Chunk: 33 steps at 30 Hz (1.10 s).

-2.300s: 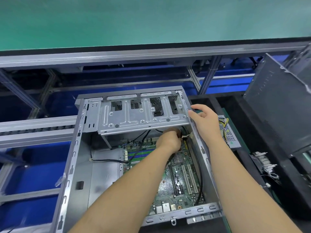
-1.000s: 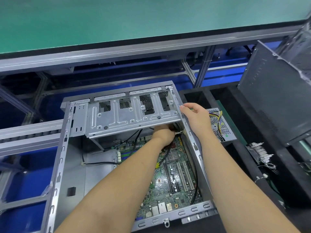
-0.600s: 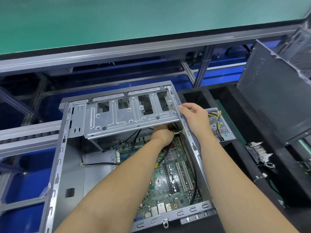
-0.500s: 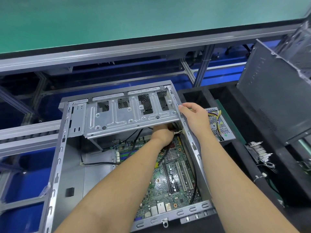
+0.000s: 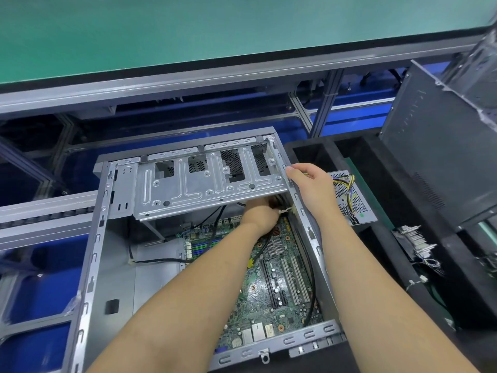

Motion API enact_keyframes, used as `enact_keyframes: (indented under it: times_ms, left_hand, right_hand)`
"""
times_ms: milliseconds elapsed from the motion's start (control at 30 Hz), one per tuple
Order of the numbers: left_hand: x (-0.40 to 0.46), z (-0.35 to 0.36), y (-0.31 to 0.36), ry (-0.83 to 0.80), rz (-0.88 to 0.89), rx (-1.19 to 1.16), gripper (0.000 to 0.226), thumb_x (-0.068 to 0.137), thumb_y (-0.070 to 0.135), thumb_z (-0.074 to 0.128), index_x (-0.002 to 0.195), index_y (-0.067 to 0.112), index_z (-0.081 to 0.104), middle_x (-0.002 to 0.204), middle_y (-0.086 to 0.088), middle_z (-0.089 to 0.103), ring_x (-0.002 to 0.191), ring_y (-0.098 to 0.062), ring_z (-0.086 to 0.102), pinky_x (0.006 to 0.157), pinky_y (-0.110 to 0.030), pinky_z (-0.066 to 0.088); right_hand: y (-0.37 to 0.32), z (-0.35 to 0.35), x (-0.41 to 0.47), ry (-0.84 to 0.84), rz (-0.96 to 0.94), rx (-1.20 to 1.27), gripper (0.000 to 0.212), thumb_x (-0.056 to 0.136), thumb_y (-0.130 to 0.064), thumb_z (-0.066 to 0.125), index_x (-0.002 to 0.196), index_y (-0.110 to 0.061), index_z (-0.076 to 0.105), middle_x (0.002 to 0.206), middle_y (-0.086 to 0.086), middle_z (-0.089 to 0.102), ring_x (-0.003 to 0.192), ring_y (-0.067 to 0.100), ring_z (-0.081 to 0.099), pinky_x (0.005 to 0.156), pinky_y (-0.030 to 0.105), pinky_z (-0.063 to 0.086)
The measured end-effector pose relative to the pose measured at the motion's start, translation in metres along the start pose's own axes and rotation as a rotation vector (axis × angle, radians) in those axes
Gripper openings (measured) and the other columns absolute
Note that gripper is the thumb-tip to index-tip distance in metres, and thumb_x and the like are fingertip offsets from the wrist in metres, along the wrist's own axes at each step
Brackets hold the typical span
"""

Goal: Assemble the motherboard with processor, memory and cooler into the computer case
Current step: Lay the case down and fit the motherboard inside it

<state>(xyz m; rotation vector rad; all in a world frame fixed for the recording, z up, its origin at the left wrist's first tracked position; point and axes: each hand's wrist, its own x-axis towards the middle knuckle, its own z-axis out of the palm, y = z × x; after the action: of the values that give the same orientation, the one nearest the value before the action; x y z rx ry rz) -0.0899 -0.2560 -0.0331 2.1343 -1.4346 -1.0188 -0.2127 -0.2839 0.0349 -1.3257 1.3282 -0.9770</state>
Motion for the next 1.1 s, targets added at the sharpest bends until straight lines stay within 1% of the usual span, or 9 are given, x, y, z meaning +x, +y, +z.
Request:
enact_keyframes:
  times_ms: [200,333,433,533,600,700,767,900,1100]
  left_hand:
    - [0.003,0.003,-0.003,-0.061,0.009,0.011,0.03,0.098,0.021,0.054,0.122,0.008,0.066,0.118,-0.012,0.069,0.106,-0.029,0.065,0.093,-0.042,0.054]
    - [0.002,0.0,-0.004,-0.112,0.028,0.057,0.03,0.1,0.022,0.05,0.12,0.008,0.068,0.118,-0.012,0.069,0.108,-0.03,0.063,0.095,-0.04,0.052]
    - [0.003,0.001,-0.006,-0.084,0.069,0.041,0.029,0.096,0.024,0.06,0.121,0.012,0.068,0.113,-0.01,0.071,0.101,-0.028,0.066,0.09,-0.041,0.055]
    - [0.002,0.003,-0.007,-0.076,0.086,0.039,0.041,0.089,0.039,0.071,0.12,0.013,0.068,0.108,-0.007,0.072,0.095,-0.025,0.068,0.086,-0.04,0.056]
    - [0.002,0.006,-0.007,-0.04,0.066,0.046,0.04,0.088,0.042,0.071,0.114,0.013,0.07,0.104,-0.007,0.073,0.092,-0.025,0.068,0.084,-0.04,0.057]
    - [0.004,0.008,-0.007,0.029,0.054,0.051,0.026,0.089,0.038,0.071,0.098,0.015,0.069,0.094,-0.005,0.072,0.083,-0.024,0.068,0.075,-0.037,0.059]
    - [0.005,0.007,-0.007,0.033,0.048,0.058,0.024,0.09,0.034,0.069,0.101,0.013,0.071,0.094,-0.006,0.073,0.081,-0.023,0.068,0.074,-0.037,0.059]
    - [0.007,0.006,-0.009,0.01,0.069,0.043,0.022,0.091,0.029,0.068,0.104,0.013,0.073,0.098,-0.007,0.073,0.087,-0.024,0.069,0.08,-0.042,0.059]
    - [0.007,0.006,-0.013,0.024,0.12,0.025,0.024,0.092,0.02,0.065,0.114,0.012,0.07,0.111,-0.008,0.071,0.099,-0.028,0.066,0.089,-0.038,0.055]
  right_hand:
    - [-0.002,0.0,-0.001,-0.001,0.013,0.005,0.01,0.093,-0.03,0.07,0.1,-0.024,0.072,0.092,-0.008,0.071,0.076,-0.006,0.062,0.061,0.003,0.044]
    - [-0.002,0.0,-0.002,-0.002,0.018,0.01,0.006,0.093,-0.03,0.07,0.098,-0.026,0.071,0.091,-0.009,0.071,0.073,-0.011,0.061,0.06,0.002,0.043]
    - [-0.002,0.0,-0.002,-0.001,0.014,0.019,0.004,0.093,-0.028,0.07,0.096,-0.026,0.071,0.09,-0.009,0.07,0.069,-0.015,0.06,0.058,0.001,0.042]
    - [-0.002,0.001,-0.001,0.004,0.012,0.014,0.004,0.093,-0.027,0.071,0.096,-0.025,0.071,0.087,-0.008,0.07,0.066,-0.015,0.059,0.058,0.001,0.042]
    - [-0.002,0.0,-0.002,0.003,0.011,0.014,0.004,0.093,-0.028,0.07,0.096,-0.025,0.071,0.087,-0.008,0.07,0.066,-0.015,0.059,0.059,0.001,0.042]
    - [-0.002,0.0,-0.002,-0.002,0.009,0.02,0.002,0.093,-0.028,0.07,0.094,-0.027,0.07,0.089,-0.011,0.07,0.069,-0.016,0.06,0.057,0.0,0.041]
    - [-0.003,0.0,-0.003,-0.003,0.013,0.023,0.0,0.093,-0.028,0.07,0.093,-0.028,0.07,0.088,-0.012,0.07,0.07,-0.016,0.06,0.057,0.0,0.041]
    - [-0.003,0.0,-0.003,-0.003,0.011,0.021,0.001,0.094,-0.028,0.069,0.092,-0.028,0.07,0.086,-0.012,0.069,0.069,-0.017,0.059,0.057,0.0,0.04]
    - [-0.002,-0.001,-0.002,-0.004,0.006,0.007,0.005,0.094,-0.028,0.068,0.096,-0.024,0.071,0.089,-0.013,0.069,0.069,-0.019,0.058,0.059,-0.001,0.04]
